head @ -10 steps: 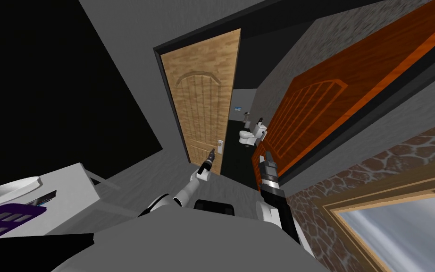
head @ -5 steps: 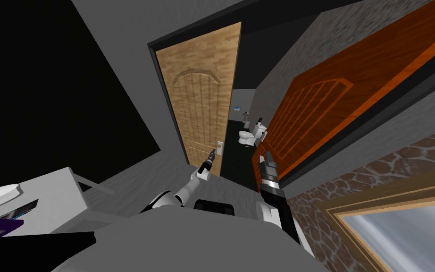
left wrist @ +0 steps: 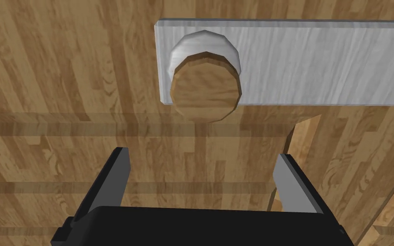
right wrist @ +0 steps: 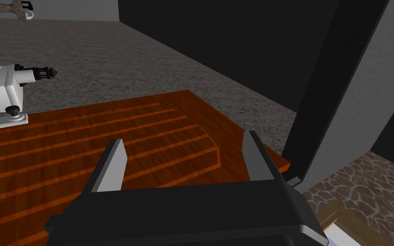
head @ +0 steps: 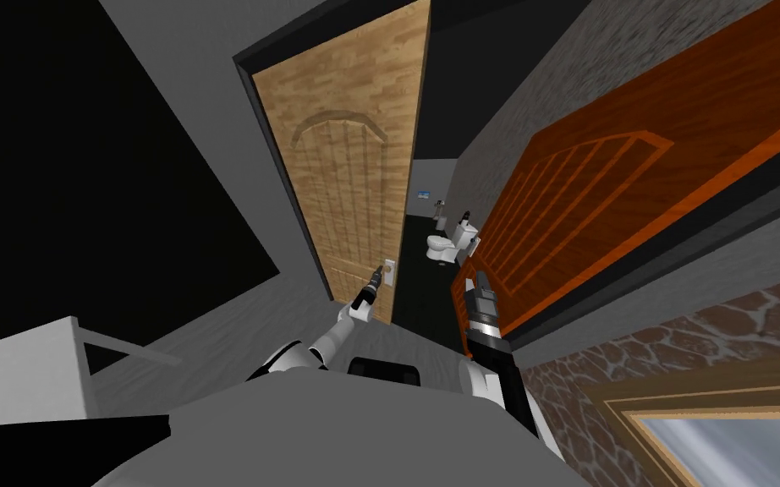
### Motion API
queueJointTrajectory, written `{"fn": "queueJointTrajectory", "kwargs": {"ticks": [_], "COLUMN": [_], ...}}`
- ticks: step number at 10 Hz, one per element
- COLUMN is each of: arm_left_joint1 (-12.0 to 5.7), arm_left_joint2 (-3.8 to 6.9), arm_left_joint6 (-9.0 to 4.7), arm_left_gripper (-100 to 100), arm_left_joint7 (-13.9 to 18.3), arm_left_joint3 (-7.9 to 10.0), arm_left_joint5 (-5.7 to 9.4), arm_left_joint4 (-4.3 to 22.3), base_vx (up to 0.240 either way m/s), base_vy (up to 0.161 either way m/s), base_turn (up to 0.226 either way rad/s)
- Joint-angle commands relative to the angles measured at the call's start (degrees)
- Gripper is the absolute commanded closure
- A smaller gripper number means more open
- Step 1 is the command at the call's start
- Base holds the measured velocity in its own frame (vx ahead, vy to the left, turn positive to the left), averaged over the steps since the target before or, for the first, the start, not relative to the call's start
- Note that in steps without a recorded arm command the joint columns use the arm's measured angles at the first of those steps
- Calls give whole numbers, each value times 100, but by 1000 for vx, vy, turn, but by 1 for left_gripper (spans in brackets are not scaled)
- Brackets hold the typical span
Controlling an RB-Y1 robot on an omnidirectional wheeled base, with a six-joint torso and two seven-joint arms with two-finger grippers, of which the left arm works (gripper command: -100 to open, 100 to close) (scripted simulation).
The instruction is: Push the door open
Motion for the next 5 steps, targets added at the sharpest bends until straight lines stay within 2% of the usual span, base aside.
{"fn": "queueJointTrajectory", "kwargs": {"ticks": [1,3,4,5], "arm_left_joint1": [-9,-19,-7,-7], "arm_left_joint2": [-57,-267,-188,-188], "arm_left_joint6": [1,-7,-2,-2], "arm_left_gripper": [-100,-100,-100,100], "arm_left_joint7": [1,4,14,14], "arm_left_joint3": [22,48,31,31], "arm_left_joint5": [0,-1,-1,-1], "arm_left_joint4": [14,37,20,20], "base_vx": [196,196,79,-7], "base_vy": [-68,-50,-19,1], "base_turn": [-18,-23,-2,8]}}
